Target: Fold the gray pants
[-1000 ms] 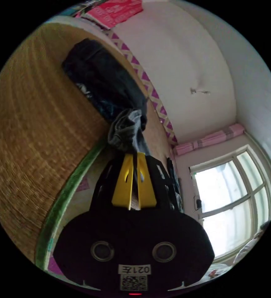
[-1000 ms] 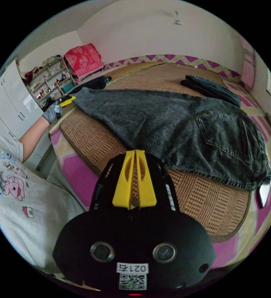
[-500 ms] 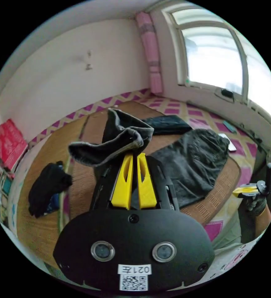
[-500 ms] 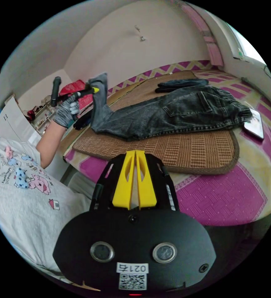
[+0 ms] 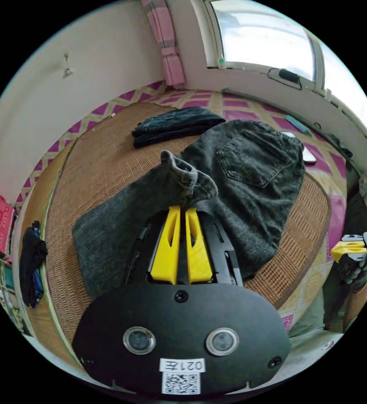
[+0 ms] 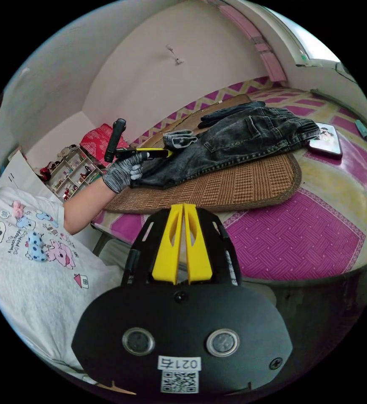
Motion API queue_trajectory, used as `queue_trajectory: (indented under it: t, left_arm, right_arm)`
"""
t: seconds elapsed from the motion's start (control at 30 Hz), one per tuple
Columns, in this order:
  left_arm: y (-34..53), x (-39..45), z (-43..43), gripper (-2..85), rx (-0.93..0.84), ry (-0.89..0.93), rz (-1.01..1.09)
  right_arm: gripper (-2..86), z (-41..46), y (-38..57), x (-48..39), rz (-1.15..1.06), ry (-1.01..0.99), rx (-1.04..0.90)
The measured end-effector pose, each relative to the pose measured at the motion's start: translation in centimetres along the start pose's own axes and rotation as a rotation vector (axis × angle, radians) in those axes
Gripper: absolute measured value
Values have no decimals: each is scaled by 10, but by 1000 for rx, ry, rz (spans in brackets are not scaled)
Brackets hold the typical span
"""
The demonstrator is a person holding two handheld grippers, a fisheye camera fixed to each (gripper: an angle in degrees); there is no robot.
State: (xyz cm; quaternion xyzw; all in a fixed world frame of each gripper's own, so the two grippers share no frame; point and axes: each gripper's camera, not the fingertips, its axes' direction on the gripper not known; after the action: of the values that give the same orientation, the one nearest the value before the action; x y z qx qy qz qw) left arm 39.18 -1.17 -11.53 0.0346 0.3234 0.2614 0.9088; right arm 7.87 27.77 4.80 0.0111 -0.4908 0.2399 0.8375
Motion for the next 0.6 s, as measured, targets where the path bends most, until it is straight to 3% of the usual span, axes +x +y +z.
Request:
queue_trajectory:
  t: [0.1, 0.23, 0.33, 0.37, 0.43, 0.6]
  left_arm:
    - [-1, 20, 19, -9, -4, -37, 21]
    - [-3, 32, 8, -9, 121, -73, -6]
    - [-3, 56, 55, -7, -44, -40, 103]
    - [3, 64, 52, -5, 44, -105, 134]
    - [1, 70, 52, -1, 2, -136, 168]
    - [2, 47, 37, 31, 58, 29, 99]
  right_arm:
    - [-6, -5, 1, 5, -7, -6, 5]
    - [-6, -11, 7, 14, -8, 2, -7]
    - [-5, -10, 10, 23, 5, 3, -24]
    - [-5, -11, 10, 26, 3, 4, -24]
    - [-2, -15, 9, 28, 3, 11, -14]
    - [30, -38, -1, 53, 94, 41, 69]
